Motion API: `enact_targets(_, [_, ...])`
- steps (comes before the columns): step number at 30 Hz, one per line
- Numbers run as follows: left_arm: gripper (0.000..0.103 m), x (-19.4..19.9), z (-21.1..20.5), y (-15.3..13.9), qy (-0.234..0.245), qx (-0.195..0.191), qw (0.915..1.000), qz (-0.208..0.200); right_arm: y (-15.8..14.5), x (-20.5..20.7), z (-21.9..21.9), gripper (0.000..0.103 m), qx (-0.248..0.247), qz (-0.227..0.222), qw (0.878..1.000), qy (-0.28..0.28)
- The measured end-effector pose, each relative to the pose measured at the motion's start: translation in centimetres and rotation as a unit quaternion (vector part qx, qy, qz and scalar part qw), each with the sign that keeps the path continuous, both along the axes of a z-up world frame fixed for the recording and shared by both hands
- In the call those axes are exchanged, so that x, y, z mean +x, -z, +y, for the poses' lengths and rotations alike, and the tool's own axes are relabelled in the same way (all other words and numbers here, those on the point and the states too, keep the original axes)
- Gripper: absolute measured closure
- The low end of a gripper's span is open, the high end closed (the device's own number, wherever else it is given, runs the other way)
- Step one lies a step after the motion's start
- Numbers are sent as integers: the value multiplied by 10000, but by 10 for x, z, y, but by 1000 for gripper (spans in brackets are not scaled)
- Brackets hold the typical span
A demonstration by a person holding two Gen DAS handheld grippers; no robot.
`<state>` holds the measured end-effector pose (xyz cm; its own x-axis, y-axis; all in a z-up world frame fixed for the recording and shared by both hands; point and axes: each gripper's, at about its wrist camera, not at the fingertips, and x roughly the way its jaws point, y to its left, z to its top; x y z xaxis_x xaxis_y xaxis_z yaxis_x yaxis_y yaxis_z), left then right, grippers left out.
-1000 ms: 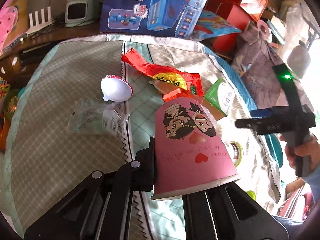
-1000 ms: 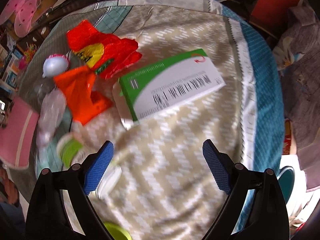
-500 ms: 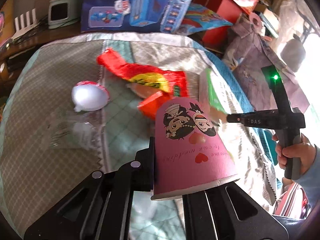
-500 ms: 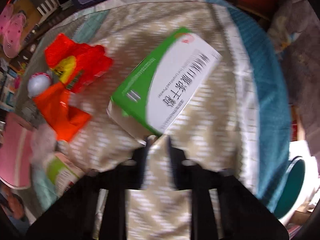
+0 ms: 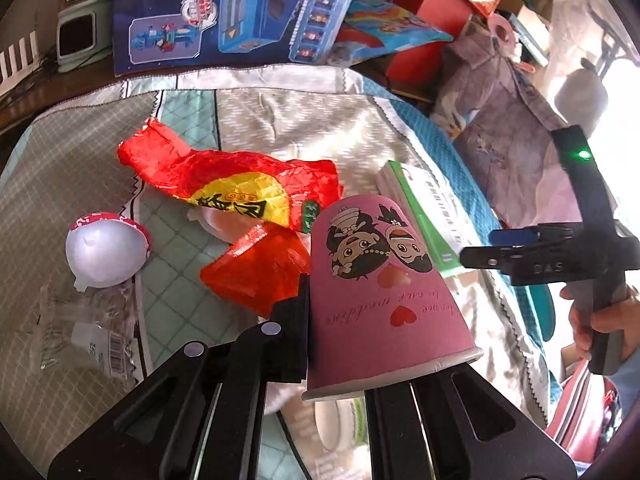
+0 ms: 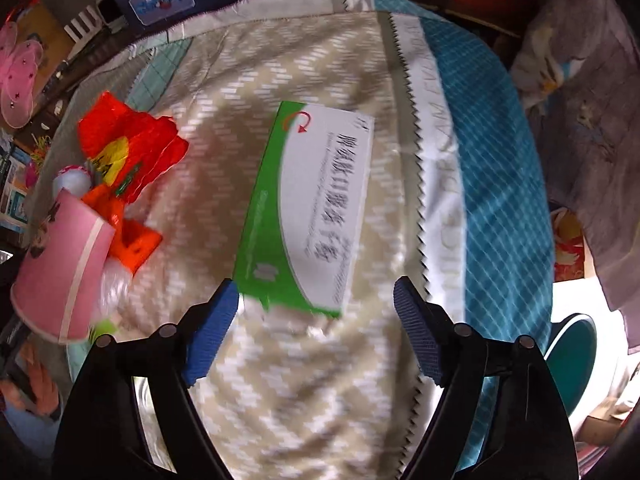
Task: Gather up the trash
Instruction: 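Grasp the pink paper cup with the left gripper while the right gripper grasps the green medicine box, then carry the pink cup and medicine box over the teal bucket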
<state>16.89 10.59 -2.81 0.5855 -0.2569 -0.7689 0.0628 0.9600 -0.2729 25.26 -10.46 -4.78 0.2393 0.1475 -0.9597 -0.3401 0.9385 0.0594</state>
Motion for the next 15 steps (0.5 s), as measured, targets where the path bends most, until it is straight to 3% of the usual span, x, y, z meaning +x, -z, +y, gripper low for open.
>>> enact_targets(7, [97,-1,18,2,-144,-50,9999,-2,24,27,19,27,38,276,9996,109])
enact_targets(8, [97,-1,19,3,-155,-73,9999,22,25,28,19,32,16,197,9997,141])
enact_targets(15, [97,-1,5,-1,-16,-163,9999,-12,12,9,9,32,-50,-156,9998,98])
